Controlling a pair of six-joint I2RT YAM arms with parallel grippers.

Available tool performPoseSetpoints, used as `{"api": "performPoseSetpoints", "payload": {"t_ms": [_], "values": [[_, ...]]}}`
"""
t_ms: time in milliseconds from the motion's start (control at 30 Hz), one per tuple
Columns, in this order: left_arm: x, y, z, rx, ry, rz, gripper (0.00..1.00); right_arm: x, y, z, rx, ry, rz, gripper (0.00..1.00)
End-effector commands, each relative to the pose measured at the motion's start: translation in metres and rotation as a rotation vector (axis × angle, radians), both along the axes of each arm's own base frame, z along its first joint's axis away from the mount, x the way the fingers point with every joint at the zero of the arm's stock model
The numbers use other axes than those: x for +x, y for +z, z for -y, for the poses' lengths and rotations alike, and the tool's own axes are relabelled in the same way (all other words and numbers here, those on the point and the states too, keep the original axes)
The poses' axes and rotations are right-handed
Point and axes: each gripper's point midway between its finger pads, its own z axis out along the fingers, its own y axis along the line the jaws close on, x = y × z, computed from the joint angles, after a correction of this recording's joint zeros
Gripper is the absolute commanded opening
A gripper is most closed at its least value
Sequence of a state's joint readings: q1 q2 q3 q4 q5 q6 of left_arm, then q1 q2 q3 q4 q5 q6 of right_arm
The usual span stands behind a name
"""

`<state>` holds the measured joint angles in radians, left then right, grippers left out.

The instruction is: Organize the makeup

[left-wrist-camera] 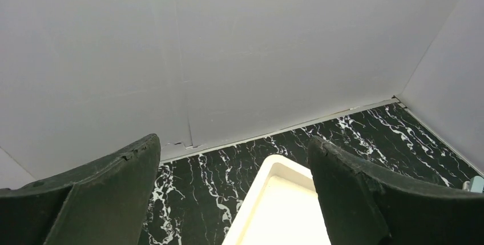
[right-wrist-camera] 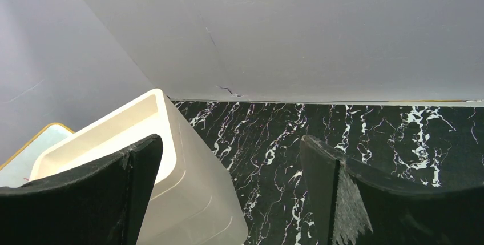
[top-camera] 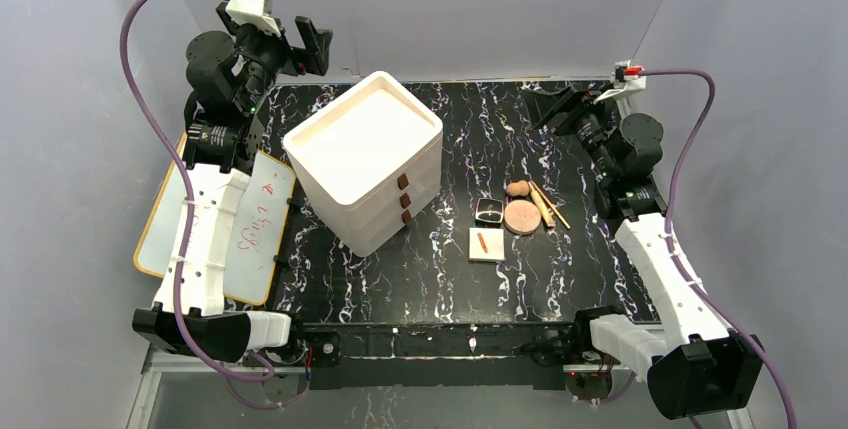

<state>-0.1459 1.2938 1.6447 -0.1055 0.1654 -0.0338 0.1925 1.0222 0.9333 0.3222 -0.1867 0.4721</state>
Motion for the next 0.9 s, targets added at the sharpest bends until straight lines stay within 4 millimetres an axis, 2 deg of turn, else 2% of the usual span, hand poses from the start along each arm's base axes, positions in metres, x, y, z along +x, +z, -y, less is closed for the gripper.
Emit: {"api": "performPoseSetpoints", "payload": {"t_ms": [0,233,300,400,433,533,633,700,800,867], "values": [[-0.019,0.018,0.008,0.016,-0.066,0.076,0.98,-0.006,0.037,-0.002,0.024,0.013,0.104,0.99],[-0.031,0.017,0.000,0.020,-0.030,0.095,0.98,-0.003,0.036,-0.005,0.027,0.027,0.097,0.98],[-0.023,0.015,-0.003,0.023,-0.010,0.057,0.98,-0.002,0.035,-0.007,0.033,0.036,0.094,0.99],[-0.006,0.003,-0.004,0.137,-0.005,-0.039,0.98,-0.001,0.035,-0.009,0.032,0.046,0.089,0.98],[-0.004,0.005,-0.005,0.174,-0.007,-0.049,0.98,-0.001,0.035,-0.009,0.029,0.045,0.086,0.98],[0.009,-0.016,-0.006,0.263,-0.018,-0.126,0.98,-0.004,0.036,-0.006,0.022,0.035,0.090,0.98],[0.020,-0.045,0.005,0.317,-0.094,-0.211,0.98,-0.006,0.034,-0.004,0.014,0.023,0.097,0.98],[0.028,-0.070,0.012,0.341,-0.146,-0.277,0.94,-0.005,0.031,-0.003,0.005,0.017,0.094,0.98],[0.041,-0.103,0.012,0.376,-0.161,-0.363,0.84,-0.005,0.029,-0.003,-0.003,0.016,0.088,0.98],[0.049,-0.119,0.012,0.397,-0.163,-0.393,0.83,-0.004,0.026,-0.003,-0.004,0.016,0.083,0.98]]}}
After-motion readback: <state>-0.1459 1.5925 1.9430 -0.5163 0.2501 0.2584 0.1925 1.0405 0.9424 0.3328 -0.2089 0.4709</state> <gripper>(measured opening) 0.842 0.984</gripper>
